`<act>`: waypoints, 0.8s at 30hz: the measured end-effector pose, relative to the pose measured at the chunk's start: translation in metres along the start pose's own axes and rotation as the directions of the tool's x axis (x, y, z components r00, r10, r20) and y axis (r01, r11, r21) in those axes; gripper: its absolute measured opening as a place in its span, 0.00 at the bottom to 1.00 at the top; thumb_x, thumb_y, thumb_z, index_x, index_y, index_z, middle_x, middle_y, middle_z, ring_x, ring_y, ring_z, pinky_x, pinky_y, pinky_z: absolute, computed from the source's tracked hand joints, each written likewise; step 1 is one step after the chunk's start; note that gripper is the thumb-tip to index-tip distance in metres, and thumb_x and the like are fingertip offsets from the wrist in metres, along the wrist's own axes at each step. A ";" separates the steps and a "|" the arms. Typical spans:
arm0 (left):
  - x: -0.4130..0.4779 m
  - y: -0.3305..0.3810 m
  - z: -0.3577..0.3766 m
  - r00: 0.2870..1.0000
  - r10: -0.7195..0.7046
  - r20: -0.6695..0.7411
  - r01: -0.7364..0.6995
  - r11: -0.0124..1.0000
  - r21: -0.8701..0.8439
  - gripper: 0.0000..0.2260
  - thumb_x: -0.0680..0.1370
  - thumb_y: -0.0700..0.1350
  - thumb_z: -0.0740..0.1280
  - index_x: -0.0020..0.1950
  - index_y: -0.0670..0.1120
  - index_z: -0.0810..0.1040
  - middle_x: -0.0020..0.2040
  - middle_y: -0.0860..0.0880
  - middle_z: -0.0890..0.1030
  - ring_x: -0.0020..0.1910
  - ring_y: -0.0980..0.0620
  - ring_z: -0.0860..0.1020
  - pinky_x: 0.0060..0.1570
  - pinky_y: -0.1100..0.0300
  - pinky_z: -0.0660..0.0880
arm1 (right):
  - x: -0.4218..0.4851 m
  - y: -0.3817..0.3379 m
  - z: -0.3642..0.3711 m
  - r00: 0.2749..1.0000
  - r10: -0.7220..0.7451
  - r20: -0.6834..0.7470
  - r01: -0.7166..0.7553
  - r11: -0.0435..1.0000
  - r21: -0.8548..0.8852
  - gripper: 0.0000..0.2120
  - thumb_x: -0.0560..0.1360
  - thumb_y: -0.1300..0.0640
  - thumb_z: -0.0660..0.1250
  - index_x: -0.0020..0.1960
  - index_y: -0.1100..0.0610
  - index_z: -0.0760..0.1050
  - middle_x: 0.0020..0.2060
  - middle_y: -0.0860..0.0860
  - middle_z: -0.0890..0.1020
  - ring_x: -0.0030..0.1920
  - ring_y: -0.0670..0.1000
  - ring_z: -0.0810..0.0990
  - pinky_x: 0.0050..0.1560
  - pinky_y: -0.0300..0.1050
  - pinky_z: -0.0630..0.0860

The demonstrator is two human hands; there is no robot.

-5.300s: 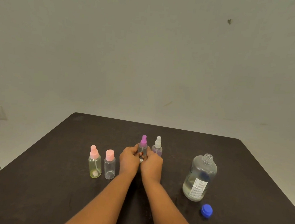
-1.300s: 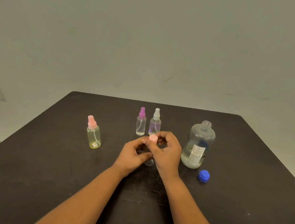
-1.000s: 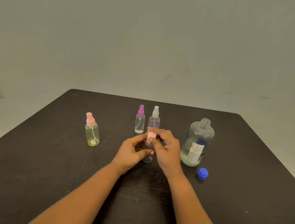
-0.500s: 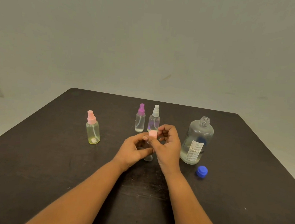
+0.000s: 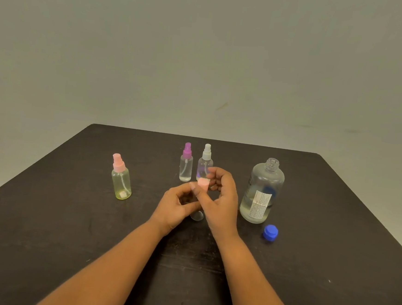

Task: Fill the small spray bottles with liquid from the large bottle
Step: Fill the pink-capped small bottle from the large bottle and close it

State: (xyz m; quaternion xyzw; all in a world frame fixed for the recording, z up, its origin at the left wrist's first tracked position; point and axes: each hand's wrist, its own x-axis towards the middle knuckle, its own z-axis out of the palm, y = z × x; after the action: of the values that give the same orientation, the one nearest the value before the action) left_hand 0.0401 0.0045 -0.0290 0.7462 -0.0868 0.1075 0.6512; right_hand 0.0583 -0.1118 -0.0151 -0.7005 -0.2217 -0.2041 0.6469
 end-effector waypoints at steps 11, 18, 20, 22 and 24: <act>-0.001 0.000 0.000 1.000 -0.019 0.000 0.019 1.000 -0.016 0.17 0.72 0.34 0.69 0.55 0.52 0.79 0.48 0.48 0.83 0.51 0.50 0.81 0.57 0.50 0.77 | 0.001 0.001 0.001 0.997 -0.018 -0.077 0.015 0.999 -0.041 0.17 0.67 0.63 0.75 0.52 0.54 0.74 0.42 0.48 0.79 0.44 0.45 0.78 0.46 0.35 0.75; 0.000 -0.001 -0.001 1.000 -0.014 0.002 0.015 1.000 -0.021 0.14 0.72 0.35 0.69 0.55 0.49 0.80 0.47 0.47 0.84 0.49 0.50 0.82 0.52 0.54 0.78 | -0.002 0.000 -0.001 0.998 -0.033 0.049 0.033 0.999 0.005 0.25 0.68 0.58 0.72 0.63 0.55 0.70 0.50 0.49 0.78 0.52 0.47 0.78 0.53 0.34 0.73; 0.001 -0.001 -0.001 1.000 -0.026 -0.002 0.026 1.000 -0.015 0.14 0.72 0.34 0.69 0.55 0.47 0.80 0.48 0.49 0.84 0.50 0.52 0.81 0.53 0.55 0.77 | -0.001 0.000 0.001 0.999 -0.018 0.026 0.019 0.999 -0.031 0.28 0.66 0.55 0.75 0.63 0.54 0.69 0.51 0.48 0.76 0.51 0.46 0.76 0.51 0.32 0.73; 0.000 -0.001 0.000 1.000 -0.027 -0.016 0.027 0.999 -0.022 0.12 0.72 0.32 0.70 0.50 0.47 0.81 0.45 0.51 0.84 0.49 0.53 0.82 0.53 0.56 0.77 | 0.000 0.002 0.001 1.000 -0.014 -0.026 0.013 0.998 -0.058 0.28 0.65 0.57 0.76 0.61 0.53 0.69 0.48 0.49 0.76 0.48 0.44 0.76 0.49 0.31 0.72; 0.000 0.000 0.000 1.000 -0.020 -0.020 0.020 1.000 -0.004 0.12 0.71 0.32 0.69 0.46 0.49 0.80 0.45 0.52 0.83 0.49 0.53 0.82 0.54 0.55 0.77 | 0.001 0.002 0.001 0.998 -0.009 -0.056 0.004 0.997 -0.075 0.27 0.66 0.59 0.76 0.59 0.50 0.68 0.45 0.49 0.76 0.46 0.44 0.76 0.49 0.32 0.71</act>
State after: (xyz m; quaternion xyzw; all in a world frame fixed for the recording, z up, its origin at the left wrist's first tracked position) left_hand 0.0405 0.0047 -0.0288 0.7447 -0.0730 0.1086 0.6545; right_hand 0.0609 -0.1111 -0.0163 -0.7175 -0.1979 -0.2340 0.6255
